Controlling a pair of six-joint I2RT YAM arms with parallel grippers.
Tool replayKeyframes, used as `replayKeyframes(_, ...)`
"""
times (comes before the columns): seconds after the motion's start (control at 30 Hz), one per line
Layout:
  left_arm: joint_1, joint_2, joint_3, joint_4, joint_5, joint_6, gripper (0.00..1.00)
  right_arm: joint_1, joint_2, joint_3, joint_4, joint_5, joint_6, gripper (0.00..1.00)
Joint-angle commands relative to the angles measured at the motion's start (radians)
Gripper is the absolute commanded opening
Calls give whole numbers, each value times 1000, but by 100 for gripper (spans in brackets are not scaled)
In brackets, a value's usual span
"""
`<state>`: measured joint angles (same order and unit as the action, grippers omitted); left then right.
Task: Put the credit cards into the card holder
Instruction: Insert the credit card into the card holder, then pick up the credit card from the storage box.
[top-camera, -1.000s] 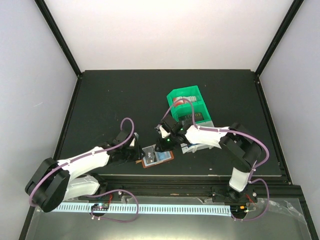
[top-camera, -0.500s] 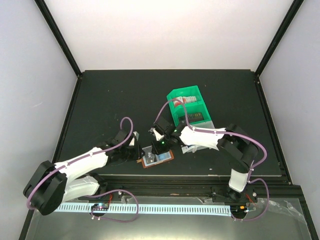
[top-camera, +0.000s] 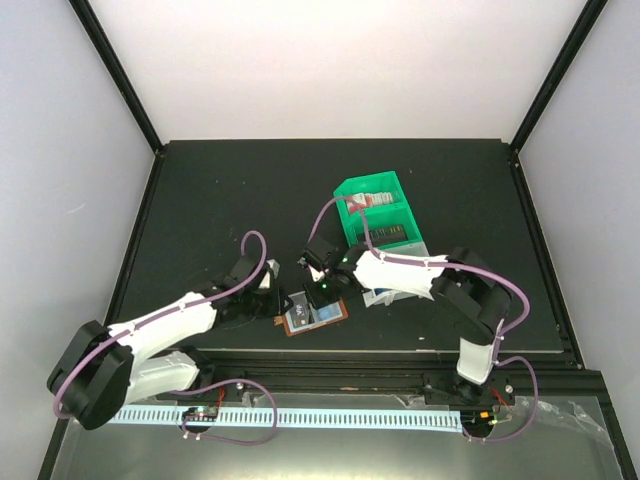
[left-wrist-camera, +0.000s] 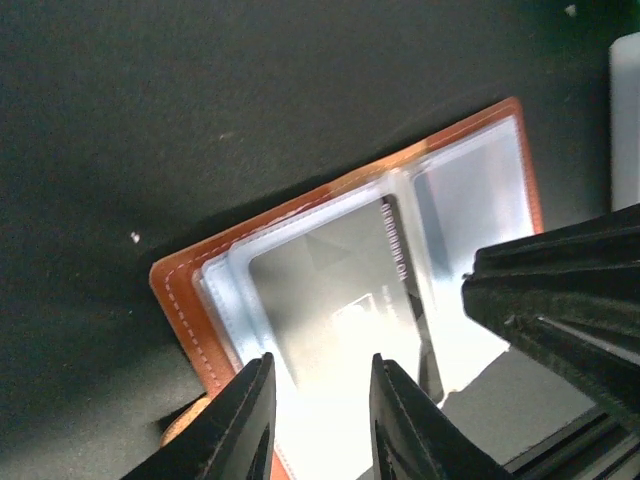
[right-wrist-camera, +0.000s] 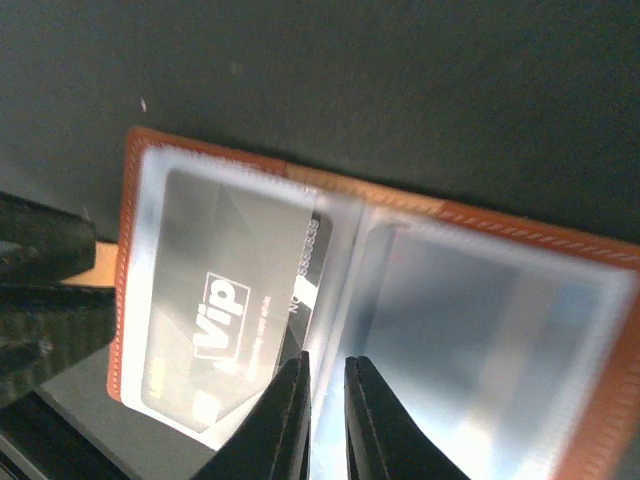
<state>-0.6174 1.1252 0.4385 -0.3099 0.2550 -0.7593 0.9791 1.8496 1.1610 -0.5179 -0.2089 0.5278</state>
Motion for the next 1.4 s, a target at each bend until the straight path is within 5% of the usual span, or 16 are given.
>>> replayKeyframes(0.0,-6,-50,63,-13,-27,10,29,-30,-103,89,-84,169,-56,14)
replayKeyframes(0.23,-2,-151,136,-45,-197,46,38,-189,-199,147,-215,312,-108,23)
replayKeyframes(0.33,4,-200,153,-43,-236,50,45,-266,-212,140,-223,310,-133,38)
replayKeyframes(0.43,7,-241,149,-38,-249,56,52,-304,-153,192,-249,328,-169,51)
replayKeyframes(0.6,10,-258,138,-64,-228,65,54,-320,6,301,-295,349,-170,51)
replayKeyframes(0.97,21,-254,111,-80,-165,74,54,-322,169,409,-320,407,-129,27)
replayKeyframes(1.17,26,-253,114,-92,-158,82,54,-321,169,415,-308,387,-119,8)
replayKeyframes(1.37,29,-252,117,-104,-151,87,54,-322,105,393,-292,382,-101,1)
